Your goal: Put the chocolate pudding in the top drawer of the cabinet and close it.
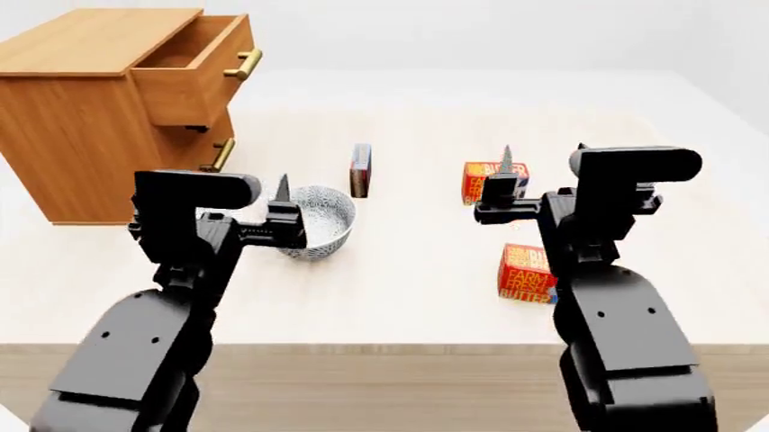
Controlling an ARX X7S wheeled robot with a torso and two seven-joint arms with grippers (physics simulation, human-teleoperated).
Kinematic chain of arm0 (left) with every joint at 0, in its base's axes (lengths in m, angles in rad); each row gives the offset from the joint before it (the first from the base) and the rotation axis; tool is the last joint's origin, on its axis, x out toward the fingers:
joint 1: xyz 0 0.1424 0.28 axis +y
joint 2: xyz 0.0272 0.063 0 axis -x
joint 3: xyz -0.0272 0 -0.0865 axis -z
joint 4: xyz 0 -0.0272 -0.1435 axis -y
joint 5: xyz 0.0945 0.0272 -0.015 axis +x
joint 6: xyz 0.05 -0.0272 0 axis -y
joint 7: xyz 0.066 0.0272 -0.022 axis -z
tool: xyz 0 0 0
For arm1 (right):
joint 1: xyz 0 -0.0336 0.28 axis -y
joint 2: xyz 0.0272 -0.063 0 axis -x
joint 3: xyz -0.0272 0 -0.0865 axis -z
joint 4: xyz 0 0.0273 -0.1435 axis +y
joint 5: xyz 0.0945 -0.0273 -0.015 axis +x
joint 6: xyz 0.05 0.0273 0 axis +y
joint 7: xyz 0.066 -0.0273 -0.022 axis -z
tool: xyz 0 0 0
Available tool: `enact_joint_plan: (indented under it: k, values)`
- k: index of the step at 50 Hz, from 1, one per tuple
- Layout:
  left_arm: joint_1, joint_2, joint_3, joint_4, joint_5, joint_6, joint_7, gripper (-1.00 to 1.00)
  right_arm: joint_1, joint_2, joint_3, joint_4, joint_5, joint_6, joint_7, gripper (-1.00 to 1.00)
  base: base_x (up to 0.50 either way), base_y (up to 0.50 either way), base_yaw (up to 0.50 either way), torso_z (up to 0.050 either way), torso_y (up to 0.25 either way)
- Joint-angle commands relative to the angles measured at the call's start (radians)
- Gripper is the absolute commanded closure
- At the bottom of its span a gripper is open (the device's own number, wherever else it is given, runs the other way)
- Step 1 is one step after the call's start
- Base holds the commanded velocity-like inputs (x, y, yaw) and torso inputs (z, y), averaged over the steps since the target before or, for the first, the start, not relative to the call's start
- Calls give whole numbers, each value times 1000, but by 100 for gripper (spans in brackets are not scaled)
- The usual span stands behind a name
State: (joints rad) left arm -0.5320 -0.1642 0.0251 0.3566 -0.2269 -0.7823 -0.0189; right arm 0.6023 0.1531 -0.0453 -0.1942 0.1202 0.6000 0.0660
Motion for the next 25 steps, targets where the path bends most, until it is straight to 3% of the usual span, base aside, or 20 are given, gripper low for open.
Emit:
enact_joint_plan:
  k: [1,11,25]
  values:
    - [-393,-28,-1,-125,-58,-242,31,-100,387,44,-18,190,2,155,-21,-100,0,0,0,50,0]
    - [-721,-59,134,-464,21,-154,89,-100,706,48,-91,610,-52,44,-51,-100,0,0,0,50,0]
    - [-1108,-11,234,-1006,99,43,143,-100,1186,-8,-141,1309,-85,-210,-111,-100,0,0,0,50,0]
